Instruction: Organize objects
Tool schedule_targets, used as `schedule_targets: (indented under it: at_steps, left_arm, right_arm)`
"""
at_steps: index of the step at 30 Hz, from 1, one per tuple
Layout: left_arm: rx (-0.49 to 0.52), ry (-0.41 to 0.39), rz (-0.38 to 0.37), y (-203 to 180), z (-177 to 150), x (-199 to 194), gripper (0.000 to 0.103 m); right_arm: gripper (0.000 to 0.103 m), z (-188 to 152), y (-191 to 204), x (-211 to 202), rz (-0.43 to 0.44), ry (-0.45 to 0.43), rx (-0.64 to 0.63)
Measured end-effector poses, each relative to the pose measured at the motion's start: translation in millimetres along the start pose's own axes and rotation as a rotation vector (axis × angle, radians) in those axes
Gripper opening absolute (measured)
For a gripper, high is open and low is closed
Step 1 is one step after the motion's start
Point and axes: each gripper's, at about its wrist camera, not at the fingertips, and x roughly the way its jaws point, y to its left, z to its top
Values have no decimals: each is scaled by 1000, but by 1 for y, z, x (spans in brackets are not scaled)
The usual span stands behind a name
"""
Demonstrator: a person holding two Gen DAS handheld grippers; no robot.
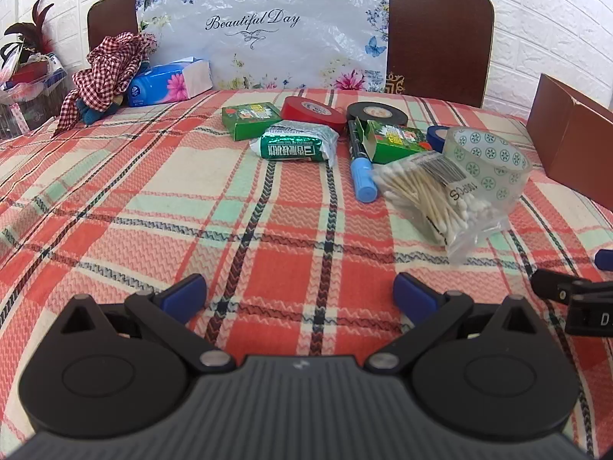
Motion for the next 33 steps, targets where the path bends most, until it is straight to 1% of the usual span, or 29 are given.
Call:
schedule_targets:
  at_steps: [11,15,17,20,21,22,24,25,27,28,29,30,31,33]
  left_arm:
    - [6,2,1,-3,1,1,103]
    - [2,5,-17,-1,2,0,103]
    - [-2,10,-41,2,4,0,103]
    - [-7,9,-58,3,4,0,103]
    - [0,9,-57,2,3,1,103]
    - [10,10,-54,0,3,1,103]
    - [25,9,-54,-3,2,1,103]
    - [29,7,-61,-4,2,1,103]
    - [34,5,-72,-5,2,2,103]
    - [37,6,-76,-5,3,2,103]
    - [40,6,-78,-5,3,3,103]
    - [43,6,-79,-6,3,3,103]
    - [44,6,-81,-6,3,3,103]
    - [38,4,-88,-4,3,3,103]
  right_arm:
    - [103,2,1,2,1,1,1]
    - [102,5,1,0,1,8,0]
    - [96,7,0,-4,15,-1,11]
    - [88,15,-4,-15,17,-77,40]
    - [82,21,-6,-18,8,-105,50]
    - [78,28,-7,-19,7,-129,60]
    - [78,45,-11,-17,19,-168,84]
    - [78,55,-10,-11,20,-166,87]
    - [77,70,-7,9,32,-120,102]
    - [68,77,-9,23,52,-93,125]
    - [56,82,-10,37,66,-63,145]
    - [25,84,-11,51,66,-17,162]
    - [18,86,-13,59,63,14,197]
    - [14,90,-24,55,82,1,265]
